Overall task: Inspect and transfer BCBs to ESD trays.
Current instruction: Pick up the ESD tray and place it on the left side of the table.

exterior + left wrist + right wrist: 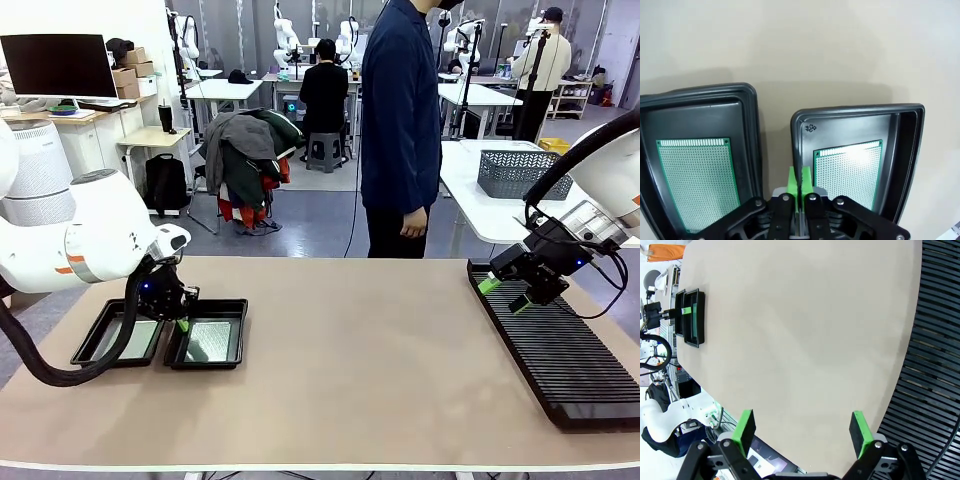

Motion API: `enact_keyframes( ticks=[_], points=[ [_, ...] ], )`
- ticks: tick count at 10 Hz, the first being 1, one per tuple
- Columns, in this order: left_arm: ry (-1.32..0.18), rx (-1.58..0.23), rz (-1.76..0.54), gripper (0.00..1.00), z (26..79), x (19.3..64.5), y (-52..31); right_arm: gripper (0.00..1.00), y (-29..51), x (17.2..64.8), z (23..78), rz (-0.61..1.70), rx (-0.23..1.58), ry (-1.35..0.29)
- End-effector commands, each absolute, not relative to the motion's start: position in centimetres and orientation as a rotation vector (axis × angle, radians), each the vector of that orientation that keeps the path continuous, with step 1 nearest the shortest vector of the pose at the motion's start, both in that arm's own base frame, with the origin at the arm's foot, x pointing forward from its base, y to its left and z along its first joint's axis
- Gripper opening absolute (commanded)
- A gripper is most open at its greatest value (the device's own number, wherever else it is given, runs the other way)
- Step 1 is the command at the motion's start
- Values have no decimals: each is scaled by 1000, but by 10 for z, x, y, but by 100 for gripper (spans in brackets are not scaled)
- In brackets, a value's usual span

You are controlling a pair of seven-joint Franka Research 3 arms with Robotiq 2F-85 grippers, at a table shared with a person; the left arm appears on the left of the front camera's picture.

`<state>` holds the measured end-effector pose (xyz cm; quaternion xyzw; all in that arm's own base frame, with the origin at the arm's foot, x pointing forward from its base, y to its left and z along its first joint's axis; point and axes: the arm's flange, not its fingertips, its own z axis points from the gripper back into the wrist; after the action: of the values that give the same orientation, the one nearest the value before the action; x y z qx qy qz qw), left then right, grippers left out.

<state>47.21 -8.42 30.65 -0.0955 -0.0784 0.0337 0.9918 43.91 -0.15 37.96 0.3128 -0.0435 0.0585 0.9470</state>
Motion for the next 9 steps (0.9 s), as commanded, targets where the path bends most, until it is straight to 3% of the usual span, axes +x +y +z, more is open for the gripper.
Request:
enact_keyframes(
  ticks=[1,6,9],
  points=[
    [-172,-175,60,3,305,477,-86,100,1,440,379,102,628,-93],
    [-148,-181,52,3,308,473,-89,100,1,440,379,102,628,-93],
    [-146,-158,53,19,315,475,-94,100,1,440,379,102,628,-93]
  ],
)
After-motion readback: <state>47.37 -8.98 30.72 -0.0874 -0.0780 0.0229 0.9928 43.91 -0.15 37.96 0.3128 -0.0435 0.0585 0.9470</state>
